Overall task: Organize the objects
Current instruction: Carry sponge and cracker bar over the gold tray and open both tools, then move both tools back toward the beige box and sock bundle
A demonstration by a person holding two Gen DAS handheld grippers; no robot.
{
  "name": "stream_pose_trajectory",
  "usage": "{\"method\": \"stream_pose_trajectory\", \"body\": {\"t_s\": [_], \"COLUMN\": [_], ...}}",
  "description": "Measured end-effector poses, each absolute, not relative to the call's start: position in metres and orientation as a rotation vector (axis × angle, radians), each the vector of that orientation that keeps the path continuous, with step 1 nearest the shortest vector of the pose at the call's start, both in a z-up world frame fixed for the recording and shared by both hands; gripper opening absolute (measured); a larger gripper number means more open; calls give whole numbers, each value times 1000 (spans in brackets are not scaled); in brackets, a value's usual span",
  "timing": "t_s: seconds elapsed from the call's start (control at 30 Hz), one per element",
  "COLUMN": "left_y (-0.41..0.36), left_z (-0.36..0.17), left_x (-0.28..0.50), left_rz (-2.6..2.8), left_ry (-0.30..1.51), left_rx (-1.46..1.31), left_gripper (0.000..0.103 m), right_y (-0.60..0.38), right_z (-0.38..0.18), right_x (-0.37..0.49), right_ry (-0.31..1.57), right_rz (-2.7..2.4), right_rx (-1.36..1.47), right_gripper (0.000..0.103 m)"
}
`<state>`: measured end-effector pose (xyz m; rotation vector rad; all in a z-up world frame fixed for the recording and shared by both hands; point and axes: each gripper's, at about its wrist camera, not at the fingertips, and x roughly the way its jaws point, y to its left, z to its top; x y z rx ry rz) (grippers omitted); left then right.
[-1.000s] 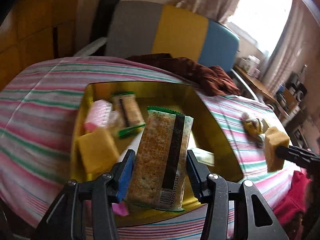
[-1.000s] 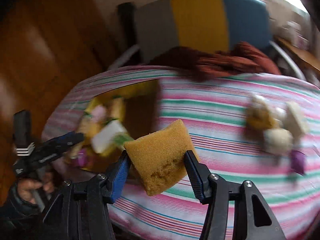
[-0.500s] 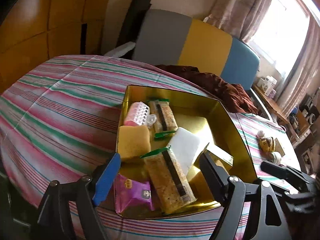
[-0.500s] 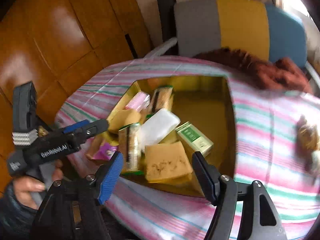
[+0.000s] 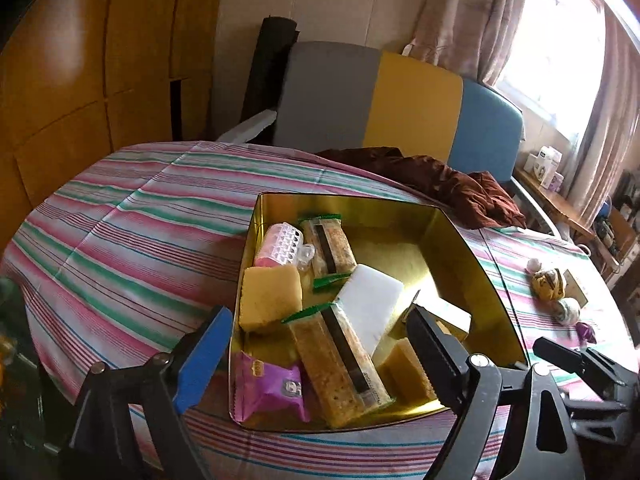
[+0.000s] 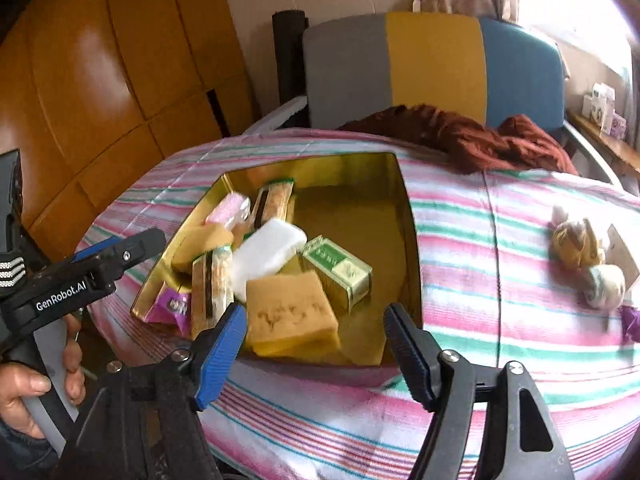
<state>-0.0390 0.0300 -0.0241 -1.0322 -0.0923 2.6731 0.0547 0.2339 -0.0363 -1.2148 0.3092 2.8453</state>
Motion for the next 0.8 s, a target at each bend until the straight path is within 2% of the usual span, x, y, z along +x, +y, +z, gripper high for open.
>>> {"method": "stream_pose_trajectory", "body": {"t_s": [0.03, 0.27, 0.8], "left_y": [32, 46, 66], "left_z": [-24, -25, -28], "left_x": [-38, -31, -22], "left_rz": [2669, 2661, 2635], "left_ry": [-81, -9, 69], "left_rx": [-1029, -1014, -1021], "left_gripper": [92, 96, 97], "right_y": [234, 231, 257], "right_z": [-36, -30, -34], "right_x": [57, 64, 68], "right_ry": [305, 243, 302], "right_rz": [2847, 2840, 2723], "right_rx": [-1202, -1110, -1053], "right_gripper": [87, 87, 87]}}
